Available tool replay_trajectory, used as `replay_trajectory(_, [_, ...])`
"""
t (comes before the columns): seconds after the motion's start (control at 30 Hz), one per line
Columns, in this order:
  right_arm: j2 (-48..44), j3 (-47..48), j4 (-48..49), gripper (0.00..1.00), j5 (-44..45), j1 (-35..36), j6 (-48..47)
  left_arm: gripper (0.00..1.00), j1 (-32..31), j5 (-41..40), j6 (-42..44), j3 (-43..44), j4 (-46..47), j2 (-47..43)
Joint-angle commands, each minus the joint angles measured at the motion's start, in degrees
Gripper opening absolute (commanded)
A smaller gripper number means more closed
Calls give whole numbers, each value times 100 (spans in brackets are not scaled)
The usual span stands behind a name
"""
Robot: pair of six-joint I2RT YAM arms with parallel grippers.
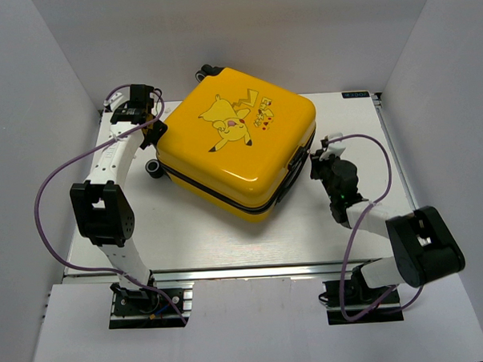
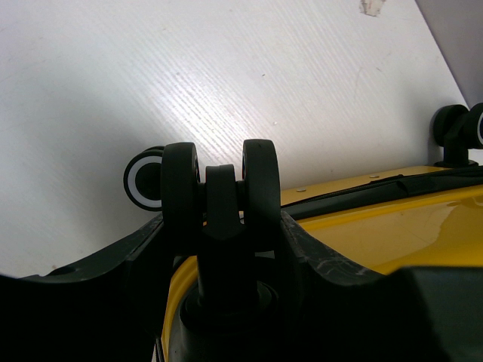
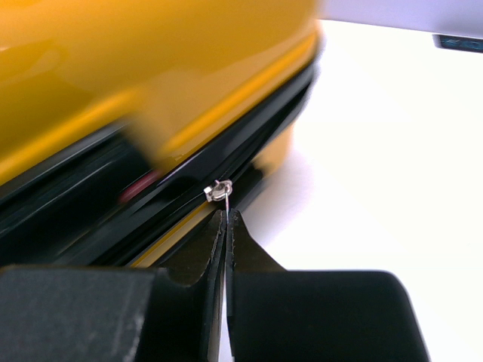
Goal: Pack the luggage
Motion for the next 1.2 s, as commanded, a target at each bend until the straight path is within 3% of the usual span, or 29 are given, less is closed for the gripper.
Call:
replay_trajectory(0.0, [475,598,512,0,876,-837,-328,0,334,-404,674,-226,228,584])
replay_trajectory(0.33, [2258,1943,1179,0,-151,-2068,-811,0,589,-404,1105,169,500,1084])
replay_trajectory(0.53, [3164,2787,1349,0,-3135,-2543,-1734,0,642,-62,1657,301,1123,1366])
replay_trajectory(0.73, [3947,3983,943,0,-4948,-2447,-1770,0,642,509,2440,678,1880,1814])
replay_trajectory(0.93, [4598,4949,742,0,-5531,-2157,-1559,0,510,834,2951,1039,2143,2130])
replay_trajectory(1.17, [4959,5320,960,0,-5339,-1471,-1418,0,457,1477,3100,1021,2426,2183])
